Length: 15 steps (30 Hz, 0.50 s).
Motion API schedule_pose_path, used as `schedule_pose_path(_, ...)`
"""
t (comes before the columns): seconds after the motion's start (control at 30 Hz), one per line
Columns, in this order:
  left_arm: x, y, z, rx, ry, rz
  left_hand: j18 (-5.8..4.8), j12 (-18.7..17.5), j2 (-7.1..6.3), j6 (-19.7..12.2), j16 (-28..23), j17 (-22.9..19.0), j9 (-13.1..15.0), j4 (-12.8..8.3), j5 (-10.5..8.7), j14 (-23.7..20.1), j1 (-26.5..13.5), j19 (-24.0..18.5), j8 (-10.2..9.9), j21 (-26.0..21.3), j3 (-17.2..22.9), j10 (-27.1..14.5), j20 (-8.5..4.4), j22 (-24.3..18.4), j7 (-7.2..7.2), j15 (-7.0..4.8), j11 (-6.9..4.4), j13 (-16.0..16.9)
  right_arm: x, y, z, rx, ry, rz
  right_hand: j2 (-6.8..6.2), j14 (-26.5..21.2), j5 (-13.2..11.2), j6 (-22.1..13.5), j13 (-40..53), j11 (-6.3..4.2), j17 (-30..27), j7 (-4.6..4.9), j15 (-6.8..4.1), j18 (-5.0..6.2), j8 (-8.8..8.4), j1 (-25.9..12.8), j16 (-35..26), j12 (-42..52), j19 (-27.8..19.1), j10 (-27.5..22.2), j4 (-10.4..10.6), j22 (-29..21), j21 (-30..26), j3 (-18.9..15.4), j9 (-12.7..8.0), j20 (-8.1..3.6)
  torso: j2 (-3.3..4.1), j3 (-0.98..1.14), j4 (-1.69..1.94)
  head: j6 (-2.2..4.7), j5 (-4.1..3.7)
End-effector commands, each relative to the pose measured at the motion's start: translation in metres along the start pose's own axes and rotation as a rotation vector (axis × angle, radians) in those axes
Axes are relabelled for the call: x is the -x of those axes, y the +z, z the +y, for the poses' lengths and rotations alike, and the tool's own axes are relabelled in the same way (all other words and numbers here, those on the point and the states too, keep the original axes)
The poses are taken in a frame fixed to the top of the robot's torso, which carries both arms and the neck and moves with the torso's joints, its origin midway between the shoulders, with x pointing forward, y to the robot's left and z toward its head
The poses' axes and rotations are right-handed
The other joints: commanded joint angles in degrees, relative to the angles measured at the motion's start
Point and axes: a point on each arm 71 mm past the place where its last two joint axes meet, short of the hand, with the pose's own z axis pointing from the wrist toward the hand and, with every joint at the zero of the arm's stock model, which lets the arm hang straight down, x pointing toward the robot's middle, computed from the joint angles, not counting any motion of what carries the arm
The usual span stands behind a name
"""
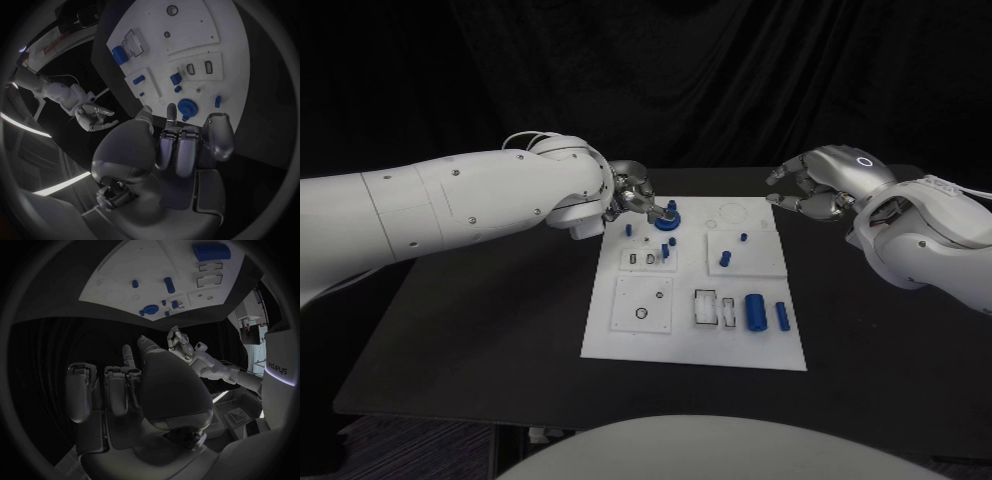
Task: Assemble the parts on the task board
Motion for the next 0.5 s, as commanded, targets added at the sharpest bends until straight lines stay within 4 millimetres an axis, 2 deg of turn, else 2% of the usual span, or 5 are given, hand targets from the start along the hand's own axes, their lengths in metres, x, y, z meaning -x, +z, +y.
schedule_pose_path(0.03, -0.005, 0.004, 0.001, 0.107, 0.054, 0.061, -1.54, 0.18, 0.51, 0.84, 0.14, 15.05, 1.81, -0.22, 0.36, 6.05, -0.30, 2.01, 1.13, 1.40, 0.70, 5.95, -0.50, 2.83, -0.87, -0.68, -0.79, 15.05, -0.001, 0.000, -0.003, -0.027, -0.002, 0.027, 0.25, 5.81, 0.81, 0.87, 15.10, 0.30, 14.23, -0.01, -0.10, -0.31, 0.07, 0.65, -0.11, 0.36, 4.14, 6.07, -0.14, 13.67, -0.16, 0.54, -0.05, 0.05, 0.08, 0.23, -0.22, 0.00, 0.39)
schedule_pose_path(0.17, -0.009, 0.009, -0.003, 0.121, 0.065, 0.079, -2.13, 0.18, 0.79, 2.42, 0.14, 15.05, 5.13, -0.50, 0.27, 6.05, -0.82, 4.03, 2.26, 2.70, 1.35, 5.95, -1.63, 5.62, -2.05, -1.85, -1.96, 15.05, -0.001, 0.001, -0.002, -0.021, 0.012, 0.022, 0.63, 5.86, 1.19, 1.65, 15.10, 0.34, 14.39, -0.06, -0.09, -0.34, 0.29, 0.79, 0.06, 0.36, 4.21, 6.07, -0.08, 13.72, -0.04, 0.85, -0.04, 0.06, 0.15, 0.49, -0.43, 0.00, 0.65)
schedule_pose_path(0.27, -0.012, 0.013, -0.003, 0.136, 0.071, 0.091, -2.48, 0.18, 0.78, 3.54, 0.14, 15.05, 7.18, -0.47, 0.41, 6.05, -1.49, 5.25, 2.84, 3.45, 1.57, 5.95, -2.32, 7.29, -2.75, -2.55, -2.67, 15.05, -0.001, 0.001, -0.002, -0.019, 0.017, 0.019, 0.70, 5.87, 1.65, 2.05, 15.10, 0.35, 14.43, -0.09, -0.07, -0.37, 0.35, 0.92, 0.10, 0.36, 4.26, 6.07, -0.13, 13.75, 0.05, 1.02, -0.08, 0.07, 0.13, 0.39, -0.40, 0.00, 0.42)
schedule_pose_path(0.4, -0.017, 0.017, -0.002, 0.154, 0.068, 0.097, -2.48, 0.18, 1.01, 3.75, 0.14, 15.05, 9.28, -0.10, 0.94, 6.05, -2.53, 5.41, 2.75, 3.38, 1.82, 5.95, -2.89, 7.32, -3.15, -3.05, -3.12, 15.05, -0.001, 0.002, -0.002, -0.018, 0.020, 0.017, 0.70, 5.86, 1.85, 2.15, 15.10, 0.35, 14.39, -0.10, -0.06, -0.35, 0.35, 0.98, 0.06, 0.36, 4.23, 6.07, -0.16, 13.73, 0.00, 1.07, -0.10, 0.07, 0.33, 0.59, -0.44, 0.00, 0.39)
schedule_pose_path(0.5, -0.021, 0.020, -0.002, 0.158, 0.060, 0.094, -2.50, 0.18, 1.00, 3.53, 0.14, 15.05, 9.71, -0.06, 1.43, 6.05, -2.76, 5.47, 2.40, 3.37, 1.91, 5.95, -2.97, 7.39, -3.15, -3.11, -3.14, 15.05, -0.002, 0.003, -0.001, -0.016, 0.021, 0.017, 0.70, 5.86, 2.04, 2.25, 15.10, 0.37, 14.40, -0.10, -0.06, -0.35, 0.35, 1.03, 0.07, 0.36, 4.22, 6.07, -0.18, 13.72, -0.02, 1.13, -0.12, 0.08, 0.27, 0.59, -0.46, 0.00, 0.52)
